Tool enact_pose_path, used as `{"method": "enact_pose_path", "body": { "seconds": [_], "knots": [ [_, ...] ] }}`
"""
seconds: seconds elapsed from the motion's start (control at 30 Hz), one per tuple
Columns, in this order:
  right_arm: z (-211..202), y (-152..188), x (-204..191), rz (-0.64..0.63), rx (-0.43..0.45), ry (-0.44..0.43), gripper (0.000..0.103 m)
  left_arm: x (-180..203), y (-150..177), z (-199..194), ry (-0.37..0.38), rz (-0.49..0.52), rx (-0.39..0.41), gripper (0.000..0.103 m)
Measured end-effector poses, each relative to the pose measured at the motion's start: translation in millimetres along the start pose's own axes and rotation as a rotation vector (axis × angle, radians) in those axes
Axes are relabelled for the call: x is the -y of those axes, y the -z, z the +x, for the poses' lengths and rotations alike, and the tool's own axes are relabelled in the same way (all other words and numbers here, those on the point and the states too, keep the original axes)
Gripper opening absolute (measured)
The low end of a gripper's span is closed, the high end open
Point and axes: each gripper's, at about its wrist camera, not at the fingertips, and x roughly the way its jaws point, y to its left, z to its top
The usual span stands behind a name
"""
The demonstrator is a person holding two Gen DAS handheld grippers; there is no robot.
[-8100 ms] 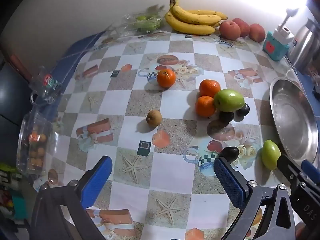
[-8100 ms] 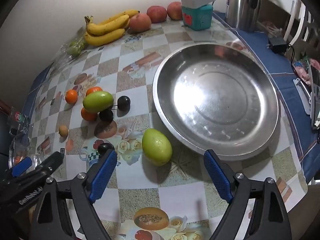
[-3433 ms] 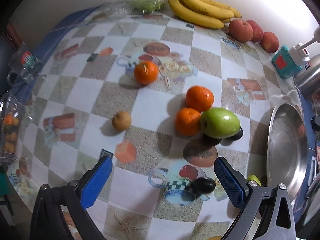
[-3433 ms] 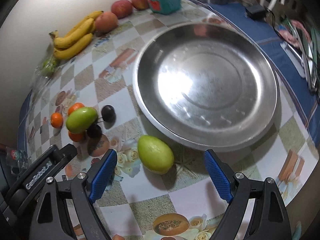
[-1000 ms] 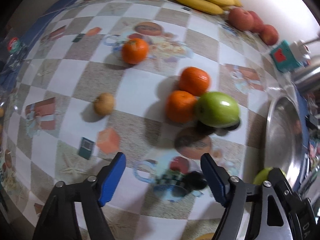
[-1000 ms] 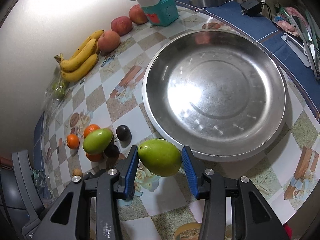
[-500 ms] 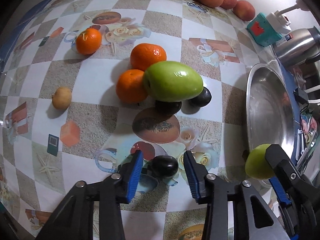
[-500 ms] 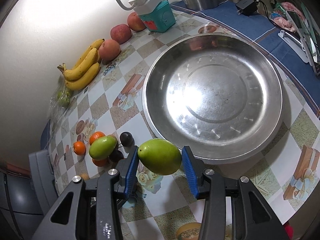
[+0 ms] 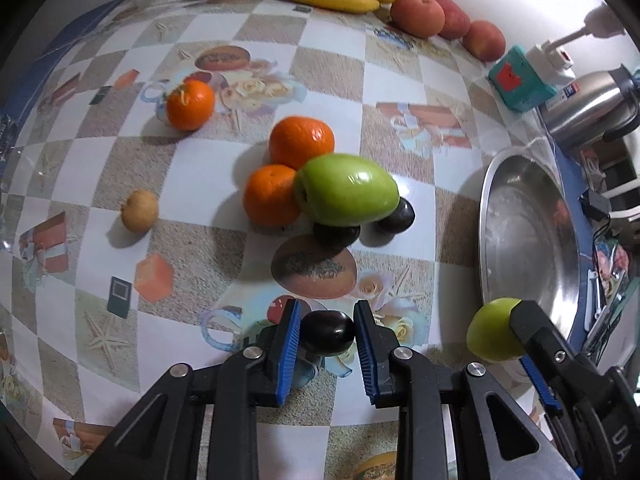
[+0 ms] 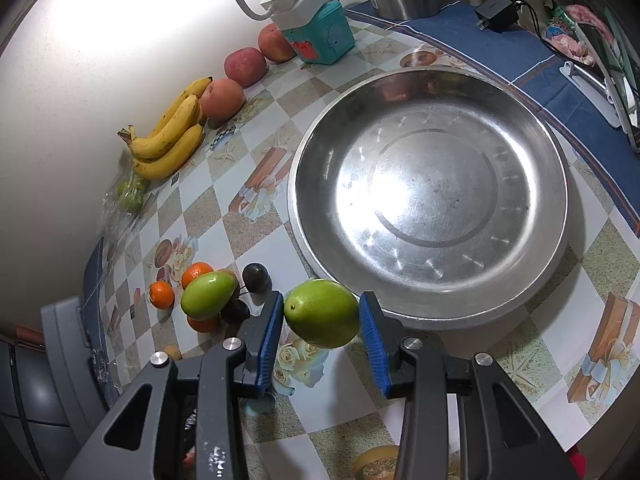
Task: Organize fruits
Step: 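Carry the plum in the left tool and mango in the right tool over the steel basin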
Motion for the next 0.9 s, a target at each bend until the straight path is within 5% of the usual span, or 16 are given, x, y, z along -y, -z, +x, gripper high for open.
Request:
{"method": "enact_pose_path", "body": {
  "seconds": [0.43,0.9],
  "knots": [
    [-5,0,-3,-0.002,0.010,-0.056,0.040,-13,2,-21,0.050,-0.028,0.057,0.029],
    [-27,-22,40,0.107,0.116,0.029,0.040,43,0,-25,0.128,0.147,0.156,0.029]
  ]
}}
